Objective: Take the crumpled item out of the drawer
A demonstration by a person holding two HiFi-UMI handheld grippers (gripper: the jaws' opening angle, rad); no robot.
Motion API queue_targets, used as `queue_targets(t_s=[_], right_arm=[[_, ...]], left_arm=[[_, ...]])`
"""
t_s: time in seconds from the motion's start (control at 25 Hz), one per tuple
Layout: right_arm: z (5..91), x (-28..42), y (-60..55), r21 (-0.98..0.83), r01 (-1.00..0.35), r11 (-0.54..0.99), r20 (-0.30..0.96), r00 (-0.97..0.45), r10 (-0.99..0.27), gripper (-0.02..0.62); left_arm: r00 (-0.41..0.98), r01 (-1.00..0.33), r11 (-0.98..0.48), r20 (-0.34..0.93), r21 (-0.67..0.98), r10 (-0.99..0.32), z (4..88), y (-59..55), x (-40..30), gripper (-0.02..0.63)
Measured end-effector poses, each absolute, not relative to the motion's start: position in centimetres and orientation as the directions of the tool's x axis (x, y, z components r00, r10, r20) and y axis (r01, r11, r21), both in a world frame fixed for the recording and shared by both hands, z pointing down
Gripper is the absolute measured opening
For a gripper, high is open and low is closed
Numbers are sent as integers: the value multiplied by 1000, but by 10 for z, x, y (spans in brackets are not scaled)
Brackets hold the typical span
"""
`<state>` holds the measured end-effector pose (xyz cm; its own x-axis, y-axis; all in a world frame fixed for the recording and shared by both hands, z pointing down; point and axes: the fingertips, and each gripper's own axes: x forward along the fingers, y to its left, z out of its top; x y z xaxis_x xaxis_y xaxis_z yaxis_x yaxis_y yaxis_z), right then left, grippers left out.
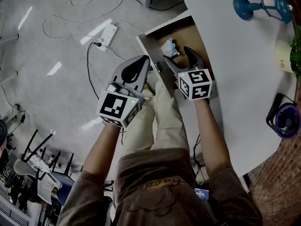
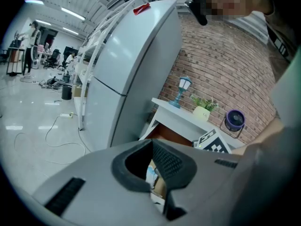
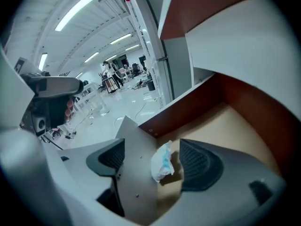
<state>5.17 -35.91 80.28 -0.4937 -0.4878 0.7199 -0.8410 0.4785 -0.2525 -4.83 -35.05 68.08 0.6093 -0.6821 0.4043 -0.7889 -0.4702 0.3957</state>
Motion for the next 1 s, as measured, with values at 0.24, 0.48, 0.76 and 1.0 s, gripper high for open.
queue_targets(t_s=[0.24,0.48,0.76,1.0], right_arm=[[836,54,-368,-246,-857,453,785,-450,-425,354],[867,58,-367,-223,-863,454,841,-406,-359,344],[893,58,-361,-209,-856,473,877,-378,-296,337],[906,57,-359,-197,-854,482,897,-355,-264,319]], left_arm=[[603,-793,-461,413,398,-682,688,-355,-54,8],[603,-792,-452,417,410,-680,693,-355,-58,8],[618,-782,-464,422,415,-663,696,-350,-57,8],[626,-776,-468,427,423,-652,700,-345,-55,8]])
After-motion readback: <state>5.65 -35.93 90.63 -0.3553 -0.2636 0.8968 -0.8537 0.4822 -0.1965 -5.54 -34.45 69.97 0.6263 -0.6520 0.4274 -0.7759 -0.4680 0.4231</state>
